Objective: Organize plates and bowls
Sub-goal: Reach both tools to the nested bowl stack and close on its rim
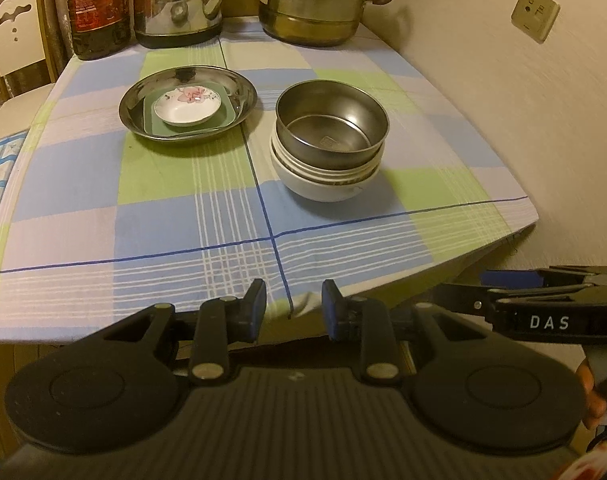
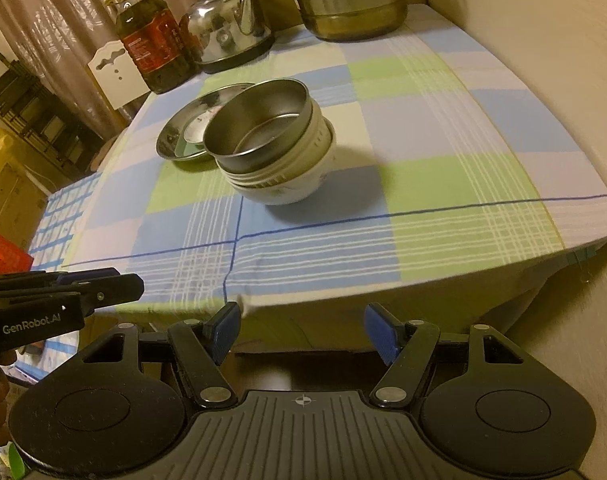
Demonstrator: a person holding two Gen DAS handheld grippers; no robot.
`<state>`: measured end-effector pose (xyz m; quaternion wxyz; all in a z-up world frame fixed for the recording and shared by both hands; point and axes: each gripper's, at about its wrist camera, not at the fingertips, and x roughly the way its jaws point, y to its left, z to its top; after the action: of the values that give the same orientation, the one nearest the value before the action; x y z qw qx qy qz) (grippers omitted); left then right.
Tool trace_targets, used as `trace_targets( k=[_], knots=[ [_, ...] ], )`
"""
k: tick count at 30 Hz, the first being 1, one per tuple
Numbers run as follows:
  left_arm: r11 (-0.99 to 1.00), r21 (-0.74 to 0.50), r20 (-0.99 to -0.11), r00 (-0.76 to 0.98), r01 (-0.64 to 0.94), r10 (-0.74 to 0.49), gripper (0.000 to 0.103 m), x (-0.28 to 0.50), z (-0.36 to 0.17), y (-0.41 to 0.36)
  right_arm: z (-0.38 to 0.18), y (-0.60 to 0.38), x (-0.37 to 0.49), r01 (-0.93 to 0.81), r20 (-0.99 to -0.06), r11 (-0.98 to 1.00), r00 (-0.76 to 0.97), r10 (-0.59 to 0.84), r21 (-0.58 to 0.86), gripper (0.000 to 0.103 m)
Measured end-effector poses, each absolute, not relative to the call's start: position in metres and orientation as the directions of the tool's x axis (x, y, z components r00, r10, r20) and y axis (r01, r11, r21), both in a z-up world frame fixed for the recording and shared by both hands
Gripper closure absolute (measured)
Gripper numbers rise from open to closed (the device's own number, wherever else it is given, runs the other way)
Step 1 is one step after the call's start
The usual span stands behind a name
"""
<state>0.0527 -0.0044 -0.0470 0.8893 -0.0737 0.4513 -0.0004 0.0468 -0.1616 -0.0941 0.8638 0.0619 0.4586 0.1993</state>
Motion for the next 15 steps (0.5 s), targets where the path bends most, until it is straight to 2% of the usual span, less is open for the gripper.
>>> trace_targets(
  k=[15],
  knots=[
    [0.992,-0.109,-0.777,0.629,-0.064,-0.044,0.076,0.079,-0.043,0.003,-0.087,-0.173,0.069,-0.249,-0.728,0.922,0.565,0.388,0.298,0.035]
  ],
)
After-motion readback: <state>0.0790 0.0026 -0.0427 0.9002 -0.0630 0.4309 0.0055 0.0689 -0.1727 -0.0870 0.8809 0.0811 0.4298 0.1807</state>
